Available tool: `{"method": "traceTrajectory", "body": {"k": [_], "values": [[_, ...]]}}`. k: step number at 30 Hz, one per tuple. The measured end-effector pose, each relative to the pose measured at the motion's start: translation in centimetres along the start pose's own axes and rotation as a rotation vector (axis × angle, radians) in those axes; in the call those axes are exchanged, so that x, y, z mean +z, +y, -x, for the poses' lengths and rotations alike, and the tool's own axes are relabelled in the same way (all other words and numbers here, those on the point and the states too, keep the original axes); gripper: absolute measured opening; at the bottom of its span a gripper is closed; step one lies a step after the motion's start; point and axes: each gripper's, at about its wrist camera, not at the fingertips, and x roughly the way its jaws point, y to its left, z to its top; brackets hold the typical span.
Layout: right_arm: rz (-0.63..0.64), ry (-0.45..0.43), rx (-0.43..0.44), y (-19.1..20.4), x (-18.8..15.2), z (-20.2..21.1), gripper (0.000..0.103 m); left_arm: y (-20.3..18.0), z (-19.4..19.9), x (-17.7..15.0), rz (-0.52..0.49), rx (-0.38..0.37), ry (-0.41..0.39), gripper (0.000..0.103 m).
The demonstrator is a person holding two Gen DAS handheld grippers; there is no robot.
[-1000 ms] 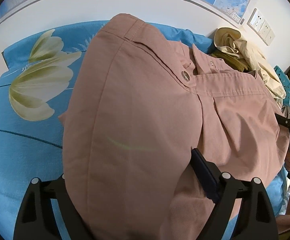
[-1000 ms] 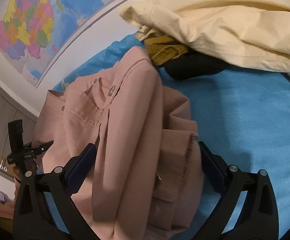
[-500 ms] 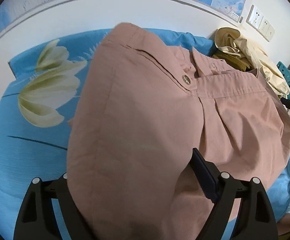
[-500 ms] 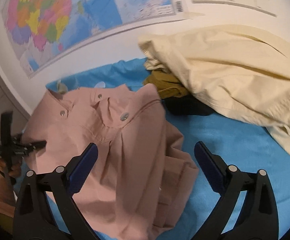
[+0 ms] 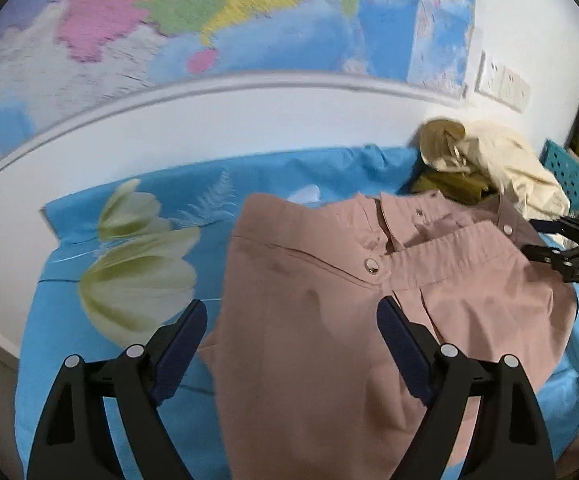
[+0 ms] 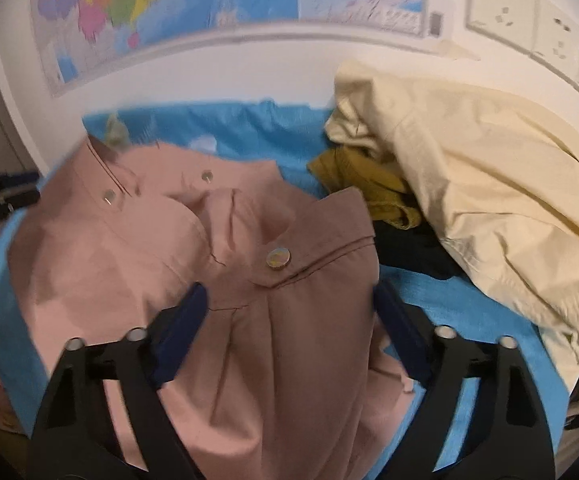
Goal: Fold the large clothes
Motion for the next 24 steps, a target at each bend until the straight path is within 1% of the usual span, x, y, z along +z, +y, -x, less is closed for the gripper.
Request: {"method": "traceTrajectory", "body": {"k": [1,2,3,4,5,6,7,8,10,11,12,13,14,15,16,18,19,20,21,22,23,24], "values": [[0.021,0.026,-0.023,0.2,0.1,-0.8,0.056,-0.2,-1.1,0.3,-0.016,-0.013,0.027,0.082],[0.035,0.046,-0.040,0.3,0.1,-1.2,0.036,-0.5,-1.9,0.2,-0.025,-0.013,0.048,0.077],[0.047,0.065,-0.043,0.3,0.3,-1.7,0.027,-0.7,-2.8,0.2,-0.036,-0.002,0.073,0.057],[0.048,0.063,-0.043,0.2,0.4,-1.6,0.012,-0.9,-3.7,0.2,-0.050,0.023,0.103,0.032],[0.040,0.044,-0.036,0.0,0.9,-1.0,0.005,-0.7,-4.6,0.4,-0.051,0.053,0.126,0.025],[0.014,0.019,-0.005,-0.6,1.4,-0.1,0.005,-0.5,-4.7,0.4,-0.044,0.050,0.124,0.015],[-0.033,-0.020,0.035,-1.4,2.0,1.0,0.004,0.0,-4.7,0.6,-0.026,0.035,0.117,0.012],[-0.076,-0.057,0.074,-2.3,2.4,1.9,0.004,0.9,-4.2,0.9,0.012,0.001,0.098,0.007],[-0.182,-0.140,0.162,-4.3,3.0,3.8,0.004,2.8,-2.8,1.7,0.100,-0.068,0.037,0.005],[-0.247,-0.193,0.227,-5.5,3.2,4.5,0.004,3.4,-2.3,2.0,0.129,-0.092,0.012,0.005],[-0.285,-0.223,0.264,-6.3,3.3,4.5,0.004,4.2,-1.8,2.3,0.168,-0.119,-0.016,0.004],[-0.302,-0.220,0.257,-6.6,3.3,3.9,0.004,5.0,-1.7,2.6,0.213,-0.146,-0.027,0.004],[-0.321,-0.181,0.222,-6.9,3.3,2.4,0.004,5.4,-2.0,2.9,0.241,-0.161,-0.020,0.004],[-0.330,-0.132,0.200,-7.0,3.3,0.7,0.005,5.7,-2.5,3.1,0.255,-0.158,-0.009,0.004],[-0.338,-0.090,0.185,-7.1,3.2,-0.9,0.007,5.9,-3.4,3.3,0.261,-0.130,0.014,0.004],[-0.354,-0.015,0.174,-7.4,2.8,-3.8,0.013,6.0,-5.3,3.2,0.268,-0.104,0.072,0.004],[-0.356,0.014,0.154,-7.5,2.7,-4.8,0.020,5.9,-6.3,3.1,0.258,-0.082,0.103,0.004],[-0.359,0.021,0.152,-7.5,2.6,-5.1,0.024,5.9,-6.9,2.8,0.254,-0.058,0.126,0.005],[-0.359,0.020,0.159,-7.6,2.6,-5.0,0.026,6.0,-7.5,2.6,0.253,-0.040,0.149,0.007],[-0.354,0.016,0.158,-7.6,2.5,-4.7,0.035,6.0,-7.6,2.4,0.255,-0.038,0.159,0.011],[-0.343,0.000,0.145,-7.5,2.4,-3.7,0.051,6.2,-7.4,2.3,0.263,-0.044,0.153,0.013],[-0.334,-0.022,0.134,-7.7,2.1,-2.6,0.064,6.5,-7.0,2.2,0.275,-0.048,0.145,0.020]]}}
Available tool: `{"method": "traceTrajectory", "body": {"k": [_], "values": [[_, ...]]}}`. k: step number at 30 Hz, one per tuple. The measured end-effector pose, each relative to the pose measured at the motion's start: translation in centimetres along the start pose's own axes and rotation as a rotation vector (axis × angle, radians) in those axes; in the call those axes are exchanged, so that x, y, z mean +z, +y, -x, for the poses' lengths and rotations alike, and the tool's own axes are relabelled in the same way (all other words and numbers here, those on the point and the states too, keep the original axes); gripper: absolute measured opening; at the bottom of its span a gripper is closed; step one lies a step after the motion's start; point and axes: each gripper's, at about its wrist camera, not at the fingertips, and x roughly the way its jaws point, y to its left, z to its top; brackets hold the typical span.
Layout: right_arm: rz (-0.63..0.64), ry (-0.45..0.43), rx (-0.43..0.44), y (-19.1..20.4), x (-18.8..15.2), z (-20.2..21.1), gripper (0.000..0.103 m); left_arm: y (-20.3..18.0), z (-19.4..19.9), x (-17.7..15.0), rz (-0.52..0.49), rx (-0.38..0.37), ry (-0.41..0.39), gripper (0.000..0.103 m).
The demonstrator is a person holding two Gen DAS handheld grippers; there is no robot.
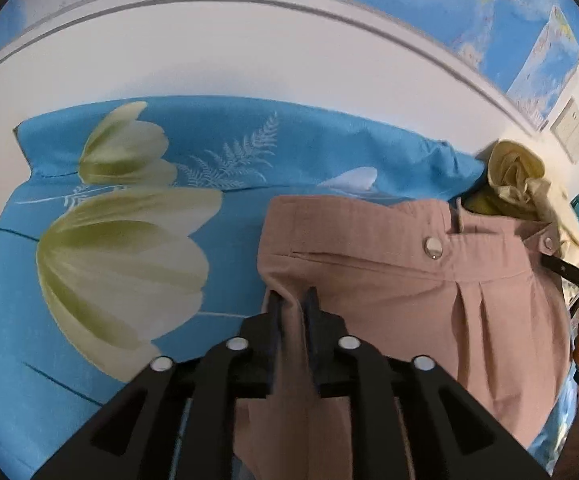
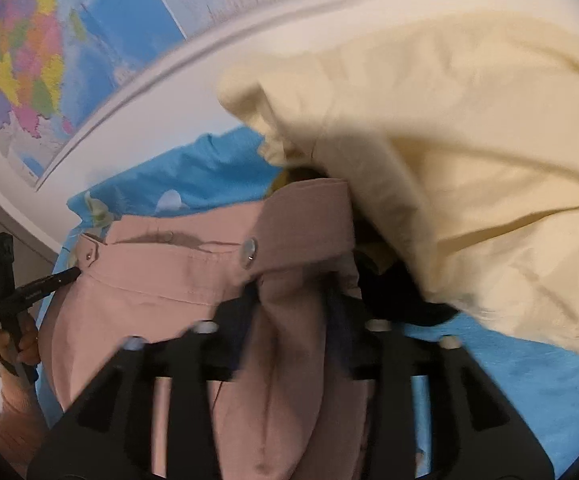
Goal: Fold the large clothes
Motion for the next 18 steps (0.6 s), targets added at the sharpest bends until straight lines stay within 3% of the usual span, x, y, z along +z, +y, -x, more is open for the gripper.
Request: {"method": "traceTrajectory", "body": {"k": [1,4,6,9,10,11,13,14,16,18], "values": [[0.006,-0.019,-0.005,-0.3,-0.2,0.9,0.087,0.4,0.8,-0.1,0.016,-0.009,-0.010,0.033],[0.055,-0.061,0.010,-0.4,-1.7,4.0,0.089,0.5,3.6,-1.2,0.001,-0.015,-0.082,0.044],[0.076,-0.044,0.005,-0.7,-2.4,4.4,0.089,0.6,5.0,-2.1,-0.025,-0.043,-0.099,0.054],[0.090,0.011,0.017,-1.2,-4.8,4.5,0.087,0.3,6.0,-3.9,-0.082,-0.096,-0.089,0.059],[0.096,0.020,0.009,-1.1,-5.4,4.2,0.066,-0.1,6.0,-4.7,-0.103,-0.109,-0.080,0.059],[0.098,0.036,0.023,-1.2,-5.7,3.9,0.035,-0.5,5.6,-5.4,-0.120,-0.105,-0.063,0.059],[0.053,0.065,0.067,-1.8,-5.8,2.9,0.010,-1.0,4.1,-6.3,-0.143,-0.075,-0.026,0.045],[0.044,0.052,0.084,-2.0,-5.6,2.9,0.009,-0.8,3.4,-6.5,-0.134,-0.061,-0.016,0.028],[0.014,0.026,0.072,-2.5,-5.3,2.6,0.009,-0.1,2.1,-6.3,-0.090,-0.055,-0.012,0.024],[-0.051,0.060,0.082,-3.3,-5.4,1.5,0.016,1.0,1.6,-6.5,-0.017,-0.072,-0.002,0.026]]}}
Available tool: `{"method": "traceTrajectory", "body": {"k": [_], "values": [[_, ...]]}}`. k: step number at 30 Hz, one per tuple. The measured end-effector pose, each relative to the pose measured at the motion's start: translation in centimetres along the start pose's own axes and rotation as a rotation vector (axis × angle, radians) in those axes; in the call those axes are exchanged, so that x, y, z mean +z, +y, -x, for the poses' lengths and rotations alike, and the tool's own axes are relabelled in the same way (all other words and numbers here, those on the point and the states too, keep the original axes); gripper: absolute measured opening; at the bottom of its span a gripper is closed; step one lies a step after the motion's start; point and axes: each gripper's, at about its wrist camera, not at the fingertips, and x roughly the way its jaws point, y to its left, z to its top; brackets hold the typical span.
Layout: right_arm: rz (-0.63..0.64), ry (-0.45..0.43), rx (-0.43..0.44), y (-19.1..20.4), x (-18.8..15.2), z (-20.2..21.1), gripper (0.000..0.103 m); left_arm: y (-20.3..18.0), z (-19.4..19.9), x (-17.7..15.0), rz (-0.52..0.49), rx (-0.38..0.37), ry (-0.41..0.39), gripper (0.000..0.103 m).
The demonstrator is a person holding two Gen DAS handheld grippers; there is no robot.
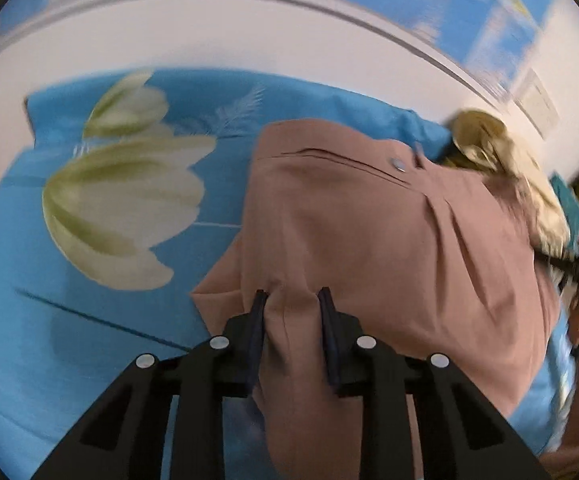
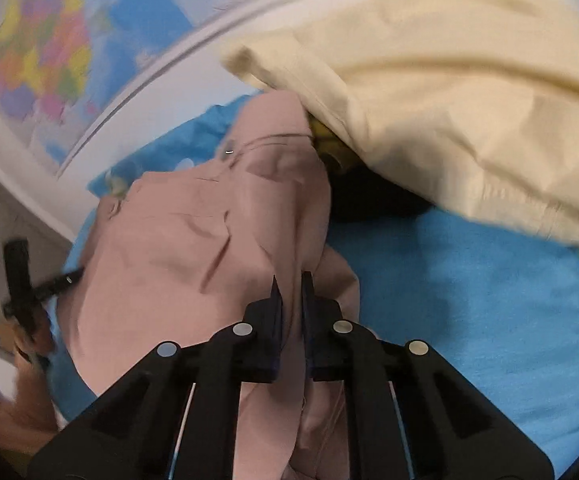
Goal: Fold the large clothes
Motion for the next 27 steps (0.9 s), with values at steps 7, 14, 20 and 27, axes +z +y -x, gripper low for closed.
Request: {"method": "traceTrajectory", "body": {"k": [7,14,20,27], "values": [[-0.035,-0.099,0.004,-0.9,-2.1,4.4,0.088,-1.7,3.2,-1.6,-0.070,0.124,-0.074,0.051],[-0.073,-0.059,0.036,-1.7,-4.9,4.8,0.097,-3.6,4.2,-3.3,-0.129,0.196,-0.082,0.058],[-0.118,-0.038,0.076,-2.1,-6.3,4.2,0.097,-4.6,4.3,-4.3,-0.155,0.217,-0.078,0.061],[-0.128,-0.029,0.089,-2.0,-7.0,3.7,0.097,-4.1,4.9,-5.3,-0.129,0.195,-0.071,0.069]]}}
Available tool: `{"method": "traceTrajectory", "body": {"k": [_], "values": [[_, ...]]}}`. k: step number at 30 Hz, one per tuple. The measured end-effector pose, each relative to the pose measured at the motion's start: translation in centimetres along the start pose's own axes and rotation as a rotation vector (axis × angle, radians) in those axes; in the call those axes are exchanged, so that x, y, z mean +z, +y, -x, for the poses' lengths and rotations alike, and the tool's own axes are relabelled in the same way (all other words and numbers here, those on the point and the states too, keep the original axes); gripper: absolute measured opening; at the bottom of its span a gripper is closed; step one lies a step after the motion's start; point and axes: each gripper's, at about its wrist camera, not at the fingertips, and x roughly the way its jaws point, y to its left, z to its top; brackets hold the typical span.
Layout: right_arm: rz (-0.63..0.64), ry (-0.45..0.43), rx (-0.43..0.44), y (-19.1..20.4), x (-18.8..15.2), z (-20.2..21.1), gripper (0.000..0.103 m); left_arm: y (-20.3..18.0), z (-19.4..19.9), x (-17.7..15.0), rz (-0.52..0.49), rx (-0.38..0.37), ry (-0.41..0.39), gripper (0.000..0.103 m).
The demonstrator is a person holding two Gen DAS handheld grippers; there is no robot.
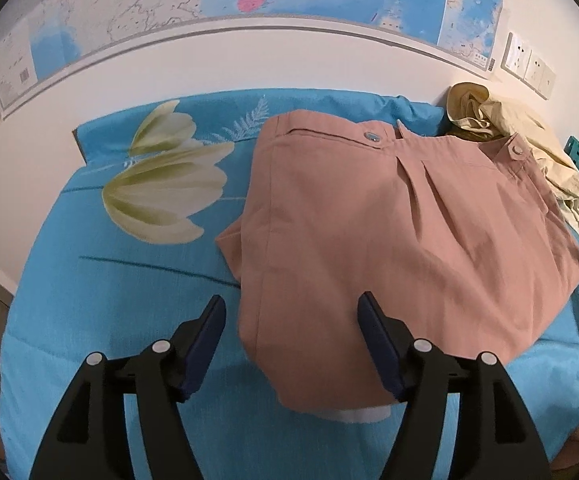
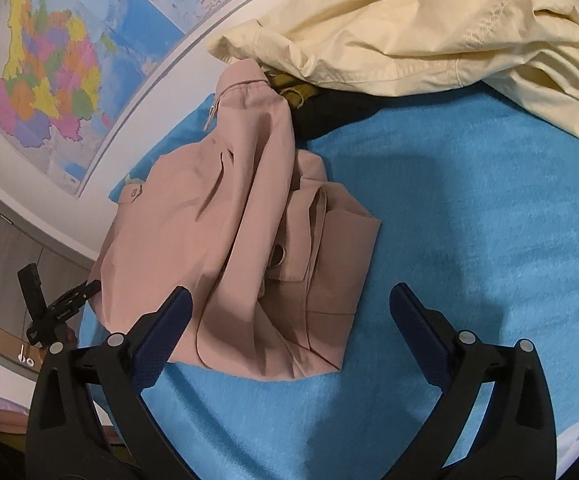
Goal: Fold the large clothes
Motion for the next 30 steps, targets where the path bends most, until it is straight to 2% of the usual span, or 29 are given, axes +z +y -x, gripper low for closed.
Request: {"method": "traceTrajectory", "body": {"k": [4,8,11,13,16,19,30], "values": [[-0.003,0.007,0.006,0.0,-0.4,-0.4,0.097,1.1,0.1,-0.9,0.052,-0.050,0.023,0.074],[-0.023,0.016,0.022,-0.1,-0.6,-1.2,0.099,3.0,-0.1,-2.2,0.160,-0.168,0.057,0.075],[-0.007,0.017,0.021,0.3,-0.6,-1.7,0.099,3.7,-0.6,-3.0,0.213,-0.208,0.083,0.076],[0.000,0.020,0.024,0.8,-0.6,-2.0,0.099,3.5,-0.7,-3.2,0.219,-0.215,0.091,0.076],[0.029,0.027,0.017,1.5,-0.7,-2.6,0.099,3.0,-1.2,-3.3,0.224,-0.282,0.115,0.077],[0.034,0.037,0.040,1.9,-0.6,-3.1,0.099,2.1,-1.4,-3.2,0.199,-0.281,0.111,0.084],[0.056,0.056,0.074,3.1,-0.6,-4.1,0.099,-0.1,-3.1,-1.4,0.154,-0.315,0.118,0.090]]}}
